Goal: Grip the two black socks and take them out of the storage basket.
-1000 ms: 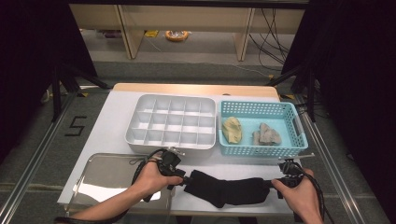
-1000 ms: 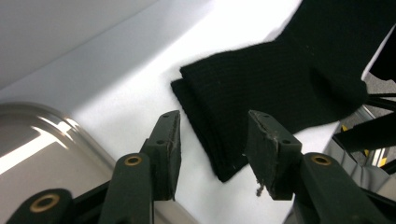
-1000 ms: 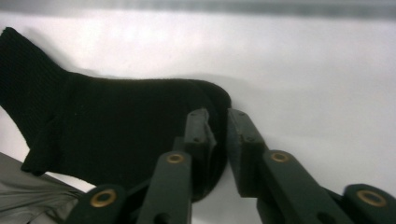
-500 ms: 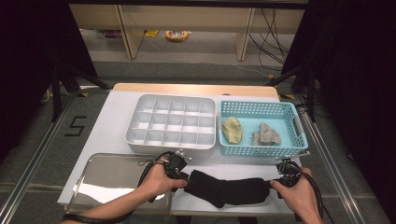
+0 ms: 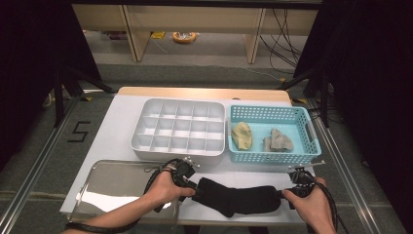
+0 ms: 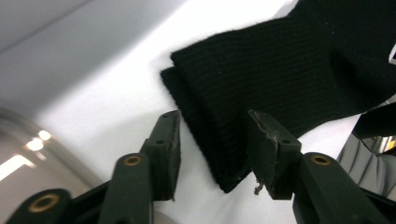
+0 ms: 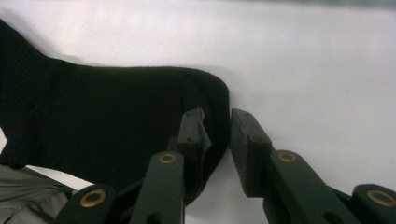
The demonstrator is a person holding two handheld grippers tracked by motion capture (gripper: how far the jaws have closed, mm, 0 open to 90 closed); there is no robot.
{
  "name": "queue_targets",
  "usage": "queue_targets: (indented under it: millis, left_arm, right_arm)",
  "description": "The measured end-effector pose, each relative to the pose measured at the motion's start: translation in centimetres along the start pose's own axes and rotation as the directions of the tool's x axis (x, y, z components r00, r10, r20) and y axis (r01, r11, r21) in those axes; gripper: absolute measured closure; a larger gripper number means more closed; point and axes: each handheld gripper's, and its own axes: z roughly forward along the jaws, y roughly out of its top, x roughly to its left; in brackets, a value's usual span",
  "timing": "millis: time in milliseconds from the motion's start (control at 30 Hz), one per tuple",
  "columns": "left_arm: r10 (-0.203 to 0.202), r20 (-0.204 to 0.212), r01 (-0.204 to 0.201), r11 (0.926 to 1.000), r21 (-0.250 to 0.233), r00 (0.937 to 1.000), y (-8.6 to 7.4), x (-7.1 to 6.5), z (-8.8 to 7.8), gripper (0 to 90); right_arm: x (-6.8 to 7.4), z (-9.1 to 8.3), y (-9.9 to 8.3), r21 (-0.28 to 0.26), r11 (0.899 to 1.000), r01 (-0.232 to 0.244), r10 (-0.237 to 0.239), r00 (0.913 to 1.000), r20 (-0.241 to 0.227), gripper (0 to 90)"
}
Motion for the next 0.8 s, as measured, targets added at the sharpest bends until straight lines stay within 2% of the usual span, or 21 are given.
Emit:
queue_targets:
  millis: [33,100,233,267,300,333,367,400,433,467,500,533,567,600,633,667,700,767,800]
  left_arm:
    - [0.006,0.0,-0.006,1.0,-0.002,1.0,0.0,-0.1,0.1,57.3]
    - [0.019,-0.018,-0.019,0.9998,0.0,0.9997,0.0,-0.4,0.2,59.5]
    - [0.034,-0.02,-0.035,0.9994,-0.006,0.9992,-0.1,-0.8,0.4,68.3]
    - [0.025,-0.01,-0.025,0.9997,0.003,0.9996,-0.1,-0.9,0.3,71.3]
    - [0.024,0.004,-0.024,0.9997,0.001,0.9997,0.0,-0.8,0.3,73.8]
    - [-0.002,0.015,0.002,1.0,0.002,0.9999,-0.1,-0.8,0.3,75.7]
    - [-0.008,0.034,0.008,1.0,0.005,0.9994,0.0,-0.5,0.1,77.0]
    - [-0.032,0.063,0.032,0.9995,-0.004,0.9975,0.0,-0.4,0.1,78.0]
    - [-0.035,0.071,0.036,0.9993,-0.01,0.9968,0.0,-0.3,-0.1,78.4]
    - [-0.036,0.076,0.037,0.9992,-0.015,0.9965,0.0,-0.3,-0.4,78.6]
    - [-0.034,0.081,0.035,0.9993,-0.015,0.9961,0.1,-0.3,-0.6,78.7]
    - [-0.016,0.091,0.017,0.9998,-0.007,0.9957,0.1,-0.2,-0.9,78.7]
    - [-0.02,0.11,0.022,0.9997,-0.011,0.9937,0.2,-0.1,-1.3,78.7]
    - [-0.016,0.109,0.017,0.9998,-0.013,0.9939,0.4,-0.1,-1.6,78.7]
    - [-0.007,0.108,0.01,0.9996,-0.025,0.9941,0.5,-0.2,-1.8,78.6]
    - [-0.056,0.119,0.065,0.9954,-0.07,0.9913,0.5,-0.6,-1.7,78.6]
    - [-0.042,0.118,0.049,0.9969,-0.06,0.9921,0.6,-0.6,-1.9,78.6]
    - [-0.043,0.121,0.05,0.9972,-0.056,0.9917,0.6,-0.7,-2.0,78.4]
    - [-0.043,0.123,0.049,0.9975,-0.051,0.9915,0.6,-0.6,-2.1,78.4]
  right_arm:
    - [-0.2,0.1,0.0,-0.009,0.999,0.03,-0.03,0.9995,0.003,74.5]
    - [0.2,0.1,0.2,-0.004,1.0,-0.011,0.011,0.9997,0.022,74.4]
    - [0.2,0.1,0.2,-0.013,1.0,-0.027,0.027,0.9995,0.016,73.8]
    - [0.6,-0.1,0.1,0.006,0.997,-0.08,0.08,0.9967,0.009,73.6]
    - [0.3,-0.1,0.0,-0.017,0.999,-0.051,0.051,0.9987,-0.001,73.5]
    - [0.5,-0.3,0.0,-0.002,0.997,-0.071,0.071,0.9975,-0.003,73.6]
    - [0.2,-0.4,0.1,-0.031,0.999,-0.04,0.04,0.9992,0.005,74.1]
    - [0.3,-0.8,0.2,-0.035,0.998,-0.055,0.055,0.9985,0.003,74.9]
    - [0.3,-1.0,0.2,-0.047,0.998,-0.049,0.051,0.9981,0.034,75.5]
    - [0.5,-1.3,0.3,-0.06,0.997,-0.049,0.051,0.9982,0.032,76.1]
    - [0.8,-1.6,0.3,-0.068,0.995,-0.077,0.079,0.9966,0.022,76.2]
    - [0.7,-1.8,0.4,-0.075,0.996,-0.045,0.049,0.9976,0.048,76.2]
    - [0.7,-2.0,0.5,-0.082,0.996,-0.032,0.036,0.9982,0.048,76.2]
    - [0.9,-2.4,0.6,-0.089,0.995,-0.033,0.037,0.9985,0.041,76.0]
    - [0.9,-2.5,0.7,-0.098,0.995,-0.021,0.028,0.9973,0.068,75.7]
    - [0.9,-2.7,0.8,-0.112,0.994,-0.004,0.015,0.995,0.099,74.6]
    - [0.7,-2.6,0.8,-0.121,0.993,0.015,-0.002,0.9943,0.107,73.4]
    - [1.0,-2.8,0.9,-0.072,0.997,-0.033,0.038,0.9969,0.068,73.1]
    - [1.1,-2.9,0.9,-0.069,0.997,-0.043,0.048,0.9963,0.071,74.4]
